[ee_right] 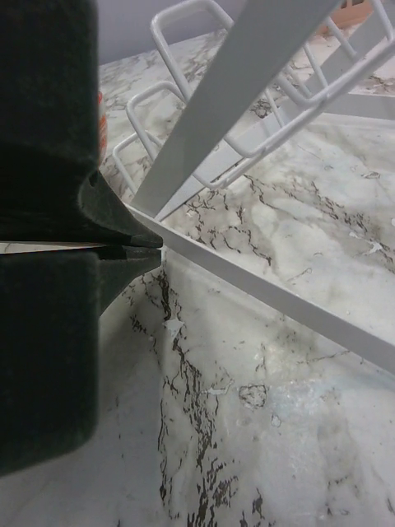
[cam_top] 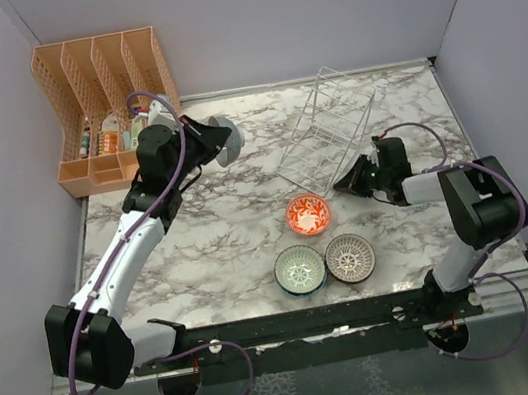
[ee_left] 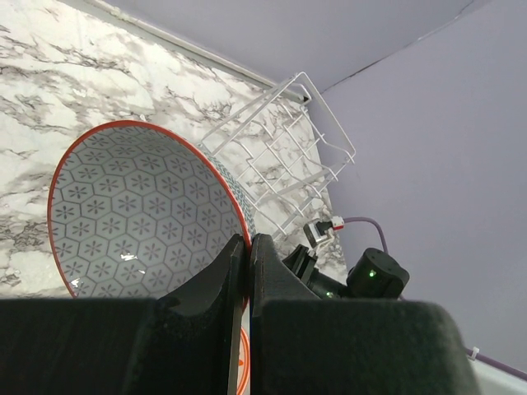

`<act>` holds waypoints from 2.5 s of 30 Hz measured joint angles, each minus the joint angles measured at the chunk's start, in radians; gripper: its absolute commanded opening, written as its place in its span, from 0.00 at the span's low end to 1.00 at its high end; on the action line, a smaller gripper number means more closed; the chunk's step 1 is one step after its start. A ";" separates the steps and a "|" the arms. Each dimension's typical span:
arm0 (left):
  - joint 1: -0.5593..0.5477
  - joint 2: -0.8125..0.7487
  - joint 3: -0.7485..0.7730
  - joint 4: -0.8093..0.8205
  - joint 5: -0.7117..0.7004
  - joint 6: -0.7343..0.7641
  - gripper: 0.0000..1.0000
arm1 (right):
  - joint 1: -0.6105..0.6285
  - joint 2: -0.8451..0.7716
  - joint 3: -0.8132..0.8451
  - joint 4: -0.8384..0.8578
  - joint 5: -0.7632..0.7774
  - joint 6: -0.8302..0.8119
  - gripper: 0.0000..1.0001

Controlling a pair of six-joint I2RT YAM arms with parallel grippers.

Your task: Load the bowls into the dish rack

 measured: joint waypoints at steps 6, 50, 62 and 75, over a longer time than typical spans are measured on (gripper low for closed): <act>0.009 -0.013 -0.009 -0.004 0.000 0.001 0.00 | 0.012 0.050 0.001 0.032 0.000 0.043 0.01; -0.003 0.144 -0.188 0.474 0.027 -0.278 0.00 | 0.081 -0.319 0.034 -0.264 0.116 -0.004 0.78; -0.124 0.516 -0.187 1.058 -0.027 -0.534 0.00 | -0.024 -0.542 0.000 -0.554 0.142 -0.158 0.83; -0.186 0.836 -0.089 1.392 -0.137 -0.716 0.00 | -0.024 -0.542 0.000 -0.636 0.142 -0.223 0.84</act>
